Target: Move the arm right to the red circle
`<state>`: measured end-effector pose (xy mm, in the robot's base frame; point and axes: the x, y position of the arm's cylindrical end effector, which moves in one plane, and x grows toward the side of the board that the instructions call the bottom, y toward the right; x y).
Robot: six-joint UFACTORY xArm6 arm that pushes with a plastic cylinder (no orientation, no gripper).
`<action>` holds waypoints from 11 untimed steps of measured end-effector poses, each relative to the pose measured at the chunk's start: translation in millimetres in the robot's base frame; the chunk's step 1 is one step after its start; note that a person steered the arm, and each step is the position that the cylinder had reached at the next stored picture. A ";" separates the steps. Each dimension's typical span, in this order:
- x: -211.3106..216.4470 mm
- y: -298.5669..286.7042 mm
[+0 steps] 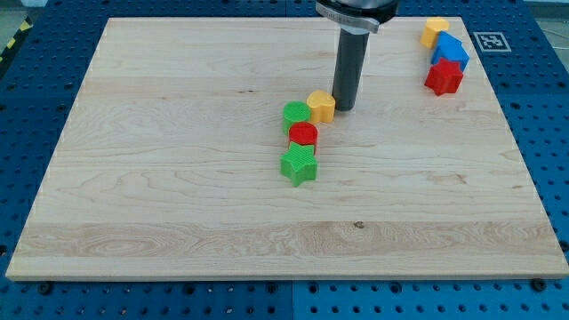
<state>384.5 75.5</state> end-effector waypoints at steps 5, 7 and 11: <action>26.6 32.9; 52.9 32.9; 56.6 0.0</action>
